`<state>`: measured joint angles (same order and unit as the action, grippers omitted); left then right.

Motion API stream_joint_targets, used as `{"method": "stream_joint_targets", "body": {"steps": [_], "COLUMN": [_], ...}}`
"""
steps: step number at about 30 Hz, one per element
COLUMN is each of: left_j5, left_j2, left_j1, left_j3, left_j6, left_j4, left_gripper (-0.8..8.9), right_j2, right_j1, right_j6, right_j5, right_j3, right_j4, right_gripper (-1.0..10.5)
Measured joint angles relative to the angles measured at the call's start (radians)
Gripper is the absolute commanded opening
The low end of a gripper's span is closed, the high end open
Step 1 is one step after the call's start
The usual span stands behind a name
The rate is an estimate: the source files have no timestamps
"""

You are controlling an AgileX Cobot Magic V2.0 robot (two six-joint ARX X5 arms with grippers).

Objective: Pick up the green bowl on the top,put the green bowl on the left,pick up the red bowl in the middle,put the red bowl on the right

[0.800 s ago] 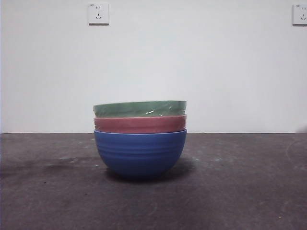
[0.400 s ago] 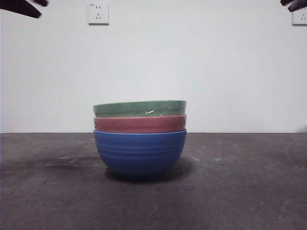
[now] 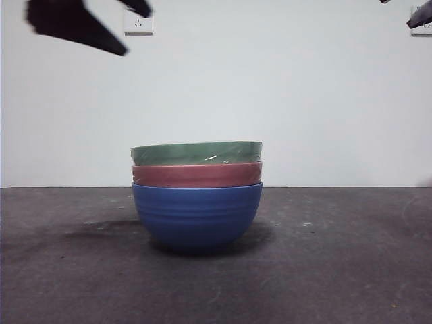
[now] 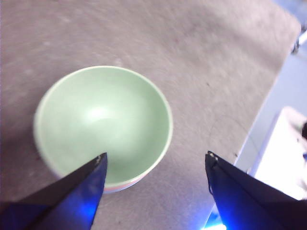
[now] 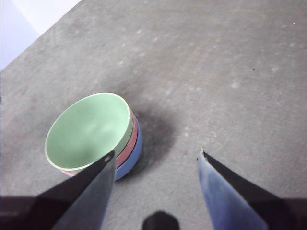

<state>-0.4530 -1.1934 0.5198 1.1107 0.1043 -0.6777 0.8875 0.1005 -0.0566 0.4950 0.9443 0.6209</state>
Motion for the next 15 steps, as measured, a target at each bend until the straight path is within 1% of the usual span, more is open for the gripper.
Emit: {"method": "stream_joint_targets", "body": {"steps": [4, 8, 12, 15], "left_j5": [0.063, 0.132, 0.181, 0.189], "left_j2": [-0.097, -0.189, -0.264, -0.313], "left_j1": [0.098, 0.162, 0.193, 0.201], "left_j3": [0.066, 0.106, 0.108, 0.108], "left_j6": [0.048, 0.103, 0.15, 0.169], "left_j4": [-0.027, -0.051, -0.058, -0.062], "left_gripper": [3.46, 3.46, 3.46, 3.45], "right_j2": [0.004, 0.007, 0.007, 0.007], "right_j1": [0.0, 0.0, 0.0, 0.0], "right_j6": [0.0, 0.0, 0.0, 0.0], "right_j5": [0.0, 0.0, 0.0, 0.0], "right_j3": [0.0, 0.0, 0.0, 0.0], "right_j4": [0.006, 0.021, 0.029, 0.029], "right_gripper": [2.8, 2.8, 2.8, 2.8]}}
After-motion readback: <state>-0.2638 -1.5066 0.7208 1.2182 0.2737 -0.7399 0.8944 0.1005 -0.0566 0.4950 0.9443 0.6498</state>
